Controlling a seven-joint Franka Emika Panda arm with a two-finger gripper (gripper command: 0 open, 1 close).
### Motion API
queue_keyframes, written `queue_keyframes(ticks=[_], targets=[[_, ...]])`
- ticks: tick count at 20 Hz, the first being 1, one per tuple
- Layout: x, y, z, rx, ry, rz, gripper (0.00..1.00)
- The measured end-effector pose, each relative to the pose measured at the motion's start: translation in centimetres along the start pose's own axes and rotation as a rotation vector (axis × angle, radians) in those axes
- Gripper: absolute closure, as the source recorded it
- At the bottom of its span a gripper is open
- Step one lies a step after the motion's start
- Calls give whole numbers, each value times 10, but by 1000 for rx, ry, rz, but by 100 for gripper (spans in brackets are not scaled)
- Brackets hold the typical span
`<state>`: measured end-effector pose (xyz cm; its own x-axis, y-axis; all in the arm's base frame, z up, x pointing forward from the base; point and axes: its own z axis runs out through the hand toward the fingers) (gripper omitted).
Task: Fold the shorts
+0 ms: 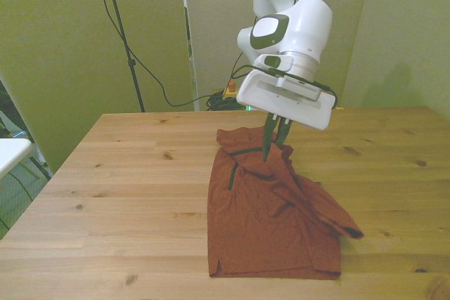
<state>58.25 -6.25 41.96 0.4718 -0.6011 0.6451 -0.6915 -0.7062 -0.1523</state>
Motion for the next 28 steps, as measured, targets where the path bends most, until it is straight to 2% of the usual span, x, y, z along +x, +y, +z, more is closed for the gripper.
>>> queue_keyframes(ticks=[7,8,15,24,26,28], targets=[[50,17,38,-5,-22,75,100],[55,18,43,-4,-28,87,0],[94,37,63,-7,-35,160,0],[102,26,66,-10,-72,174,0],[95,21,63,-17,-111,198,0],[75,16,53,-42,-226,231,0]])
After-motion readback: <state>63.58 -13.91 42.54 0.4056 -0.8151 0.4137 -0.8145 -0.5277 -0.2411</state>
